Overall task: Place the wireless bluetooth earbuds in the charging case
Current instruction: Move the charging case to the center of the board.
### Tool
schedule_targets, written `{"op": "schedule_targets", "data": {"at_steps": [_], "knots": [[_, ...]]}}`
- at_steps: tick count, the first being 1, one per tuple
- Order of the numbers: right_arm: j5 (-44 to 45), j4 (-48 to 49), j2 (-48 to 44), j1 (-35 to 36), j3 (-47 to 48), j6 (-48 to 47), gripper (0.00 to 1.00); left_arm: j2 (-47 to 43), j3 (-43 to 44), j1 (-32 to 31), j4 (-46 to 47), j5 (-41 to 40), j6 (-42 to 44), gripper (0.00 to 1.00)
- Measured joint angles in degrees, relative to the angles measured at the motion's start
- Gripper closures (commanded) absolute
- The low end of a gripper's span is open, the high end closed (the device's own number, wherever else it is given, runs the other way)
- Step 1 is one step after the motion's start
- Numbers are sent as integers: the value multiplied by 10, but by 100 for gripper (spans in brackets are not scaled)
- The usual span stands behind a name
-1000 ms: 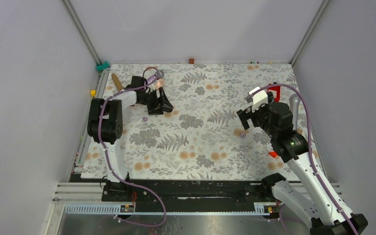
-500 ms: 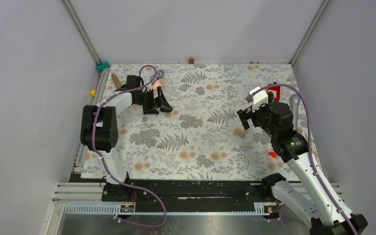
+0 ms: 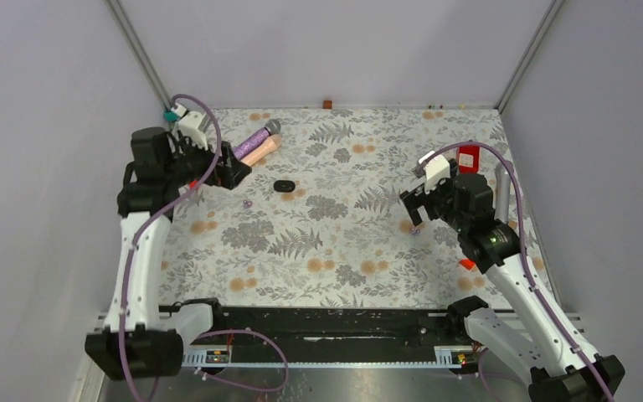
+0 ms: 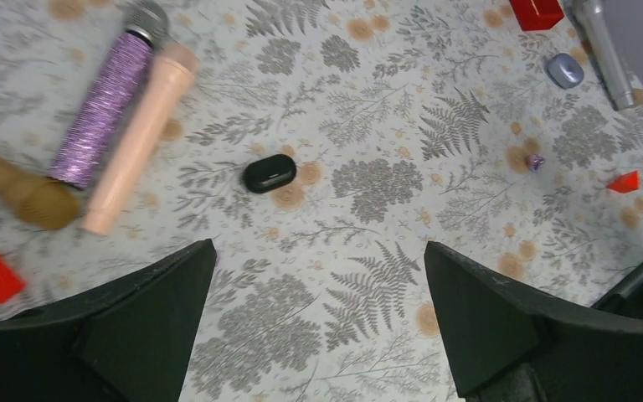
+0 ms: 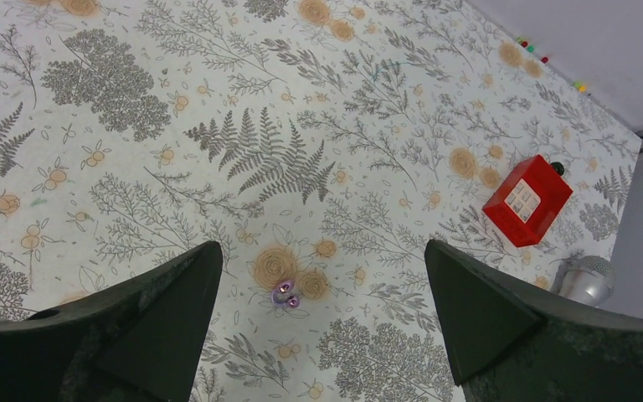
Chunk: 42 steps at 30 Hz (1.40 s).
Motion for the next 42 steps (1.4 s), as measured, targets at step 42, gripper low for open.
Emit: {"op": "schedule_targets", "data": {"at_steps": [42], "knots": [[2,5,5,-69,-12,19,1,-285,-213,121,-106,165,235,1]]}}
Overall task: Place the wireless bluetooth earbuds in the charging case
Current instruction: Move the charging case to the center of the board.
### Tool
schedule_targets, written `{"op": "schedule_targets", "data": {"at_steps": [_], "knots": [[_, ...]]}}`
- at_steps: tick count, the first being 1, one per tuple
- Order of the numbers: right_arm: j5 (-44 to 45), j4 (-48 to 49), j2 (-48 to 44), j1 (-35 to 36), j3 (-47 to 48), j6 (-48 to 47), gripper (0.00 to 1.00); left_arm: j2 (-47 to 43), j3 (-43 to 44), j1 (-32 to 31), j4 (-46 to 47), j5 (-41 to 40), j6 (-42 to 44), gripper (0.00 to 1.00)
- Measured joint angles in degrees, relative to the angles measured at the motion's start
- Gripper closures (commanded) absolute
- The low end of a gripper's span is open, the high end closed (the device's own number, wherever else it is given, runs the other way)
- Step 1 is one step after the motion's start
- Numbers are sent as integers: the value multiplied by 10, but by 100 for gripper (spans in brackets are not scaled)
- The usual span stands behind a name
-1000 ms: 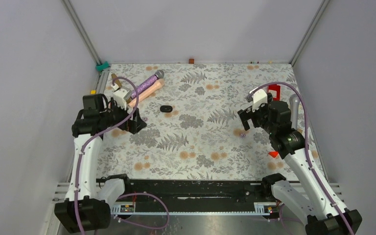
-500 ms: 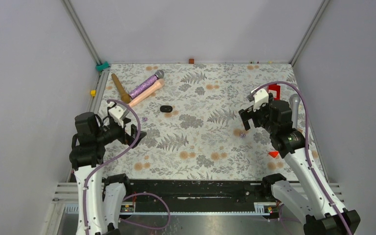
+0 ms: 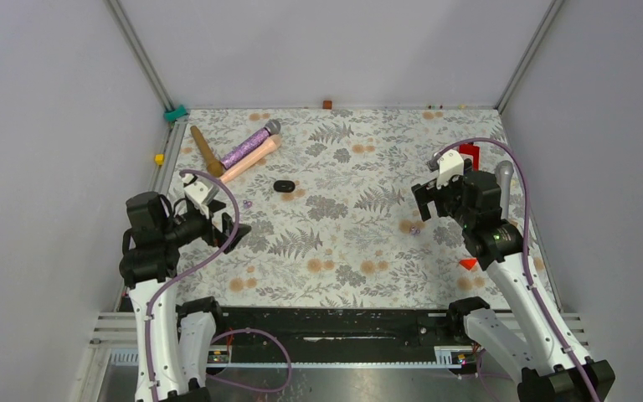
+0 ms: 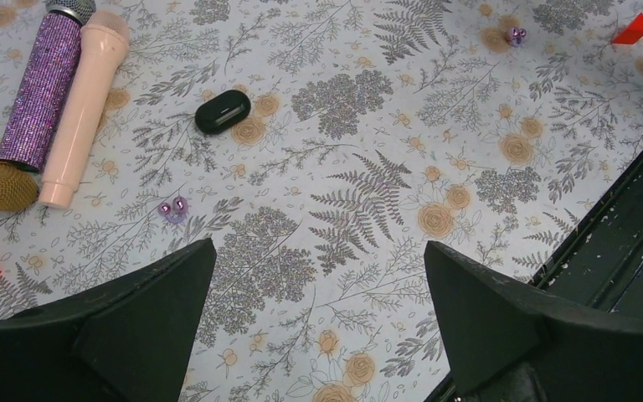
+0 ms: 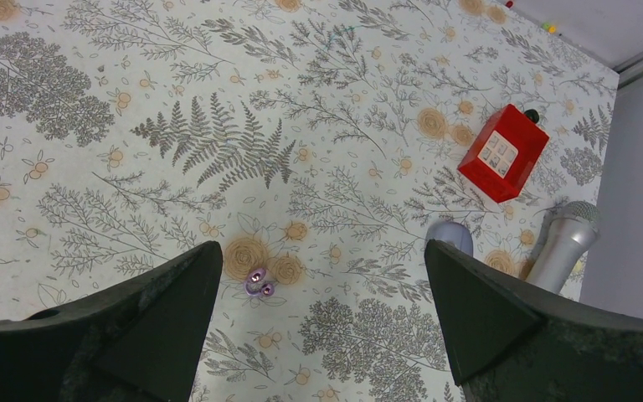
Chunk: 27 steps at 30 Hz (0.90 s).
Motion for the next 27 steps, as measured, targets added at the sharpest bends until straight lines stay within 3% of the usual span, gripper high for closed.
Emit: {"op": "schedule_targets", "data": {"at_steps": [27], "knots": [[49,7,27,-42,1,-4,1,-2,-7,4,-34,21,61,1]]}}
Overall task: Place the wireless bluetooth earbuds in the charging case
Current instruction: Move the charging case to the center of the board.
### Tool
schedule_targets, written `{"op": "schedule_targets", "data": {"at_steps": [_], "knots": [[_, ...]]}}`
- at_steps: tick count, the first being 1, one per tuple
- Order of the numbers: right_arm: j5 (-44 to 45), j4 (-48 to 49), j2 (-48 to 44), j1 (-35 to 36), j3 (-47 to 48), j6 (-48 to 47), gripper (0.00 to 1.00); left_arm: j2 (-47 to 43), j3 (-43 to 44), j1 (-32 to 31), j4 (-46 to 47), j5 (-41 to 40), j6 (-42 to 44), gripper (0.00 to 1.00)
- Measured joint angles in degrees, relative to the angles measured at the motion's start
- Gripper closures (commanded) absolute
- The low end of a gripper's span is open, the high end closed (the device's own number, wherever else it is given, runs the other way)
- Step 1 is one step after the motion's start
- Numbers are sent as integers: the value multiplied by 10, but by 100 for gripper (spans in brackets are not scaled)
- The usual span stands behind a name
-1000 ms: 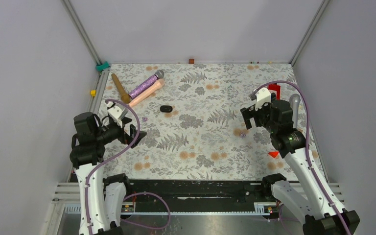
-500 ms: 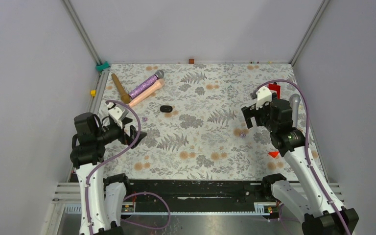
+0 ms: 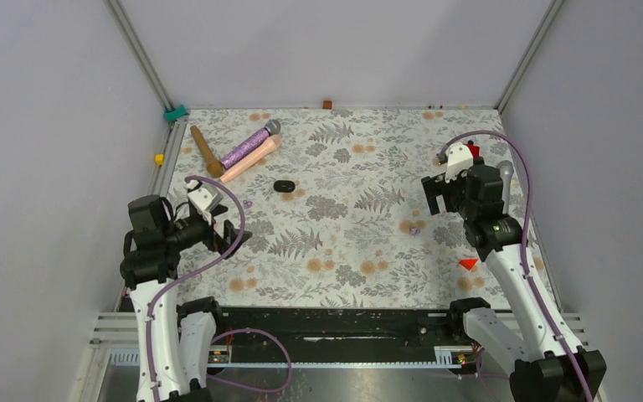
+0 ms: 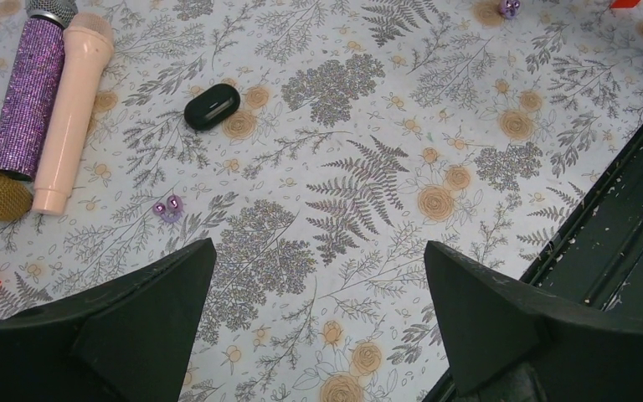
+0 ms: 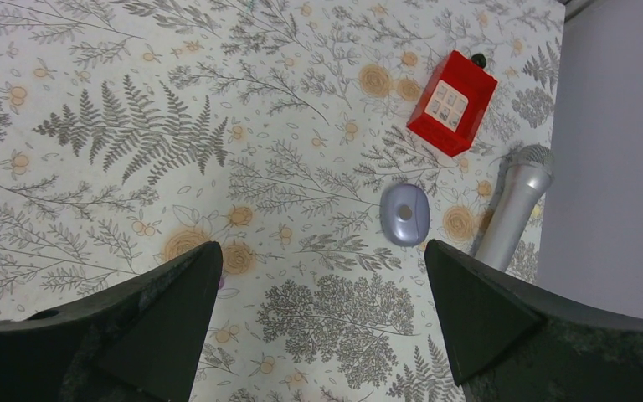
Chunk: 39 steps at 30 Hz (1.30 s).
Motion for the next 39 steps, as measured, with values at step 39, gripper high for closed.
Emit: {"op": "schedule_targets", "data": {"at_steps": [39], "knots": [[-105,-212,507,-242,320,44,1,-2,0,22,-26,37,28,1]]}}
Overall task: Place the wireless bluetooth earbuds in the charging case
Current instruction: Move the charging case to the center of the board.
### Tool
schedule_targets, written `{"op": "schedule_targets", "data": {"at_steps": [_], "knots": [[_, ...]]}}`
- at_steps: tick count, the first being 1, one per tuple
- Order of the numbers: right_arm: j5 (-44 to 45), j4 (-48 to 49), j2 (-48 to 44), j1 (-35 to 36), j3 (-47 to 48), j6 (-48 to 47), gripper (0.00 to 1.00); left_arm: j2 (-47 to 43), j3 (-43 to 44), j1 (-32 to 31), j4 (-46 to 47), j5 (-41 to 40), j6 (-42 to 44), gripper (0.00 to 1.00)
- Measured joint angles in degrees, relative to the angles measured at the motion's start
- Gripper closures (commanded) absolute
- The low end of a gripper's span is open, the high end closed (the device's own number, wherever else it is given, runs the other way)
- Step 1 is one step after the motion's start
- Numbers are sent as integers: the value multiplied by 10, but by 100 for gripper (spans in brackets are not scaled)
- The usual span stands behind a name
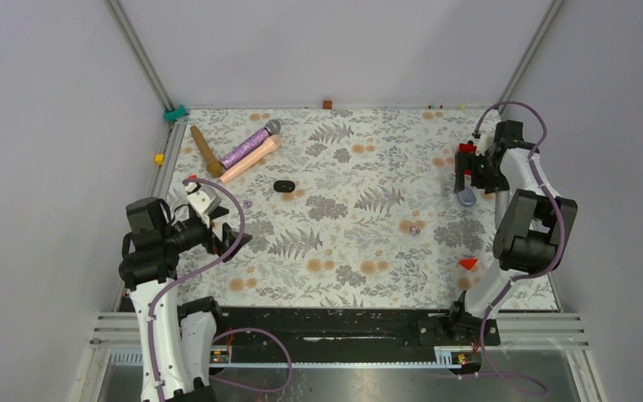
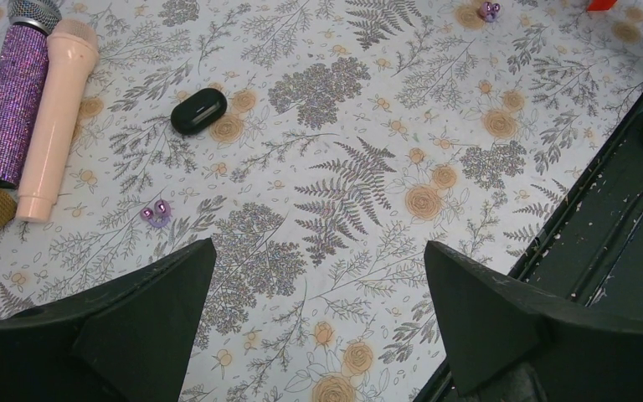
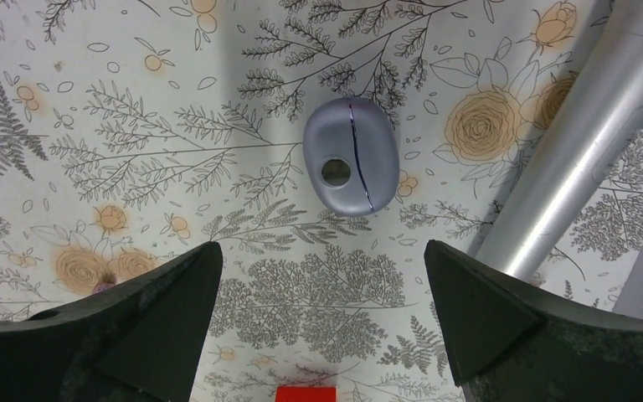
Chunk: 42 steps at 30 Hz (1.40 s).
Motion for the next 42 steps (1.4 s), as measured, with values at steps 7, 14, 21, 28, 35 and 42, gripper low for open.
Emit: {"op": "schedule_targets", "data": {"at_steps": [7,14,21,28,35,42], "knots": [[0,5,25,0,0,10,1,0,0,3,0,4,0,1],[-1,6,44,0,0,16,1,-1,0,5,0,6,1,1],[-1,5,65,0,0,21,1,-7,0,7,0,9,2,1],[-3,5,76,0,0,25,15,-7,0,8,0,12,2,1],[-20,-1,89,0,11,31,21,-7,0,9,0,14,2,1],[-34,-7,91,3,14,36,26,-8,-1,10,0,16,2,1]]}}
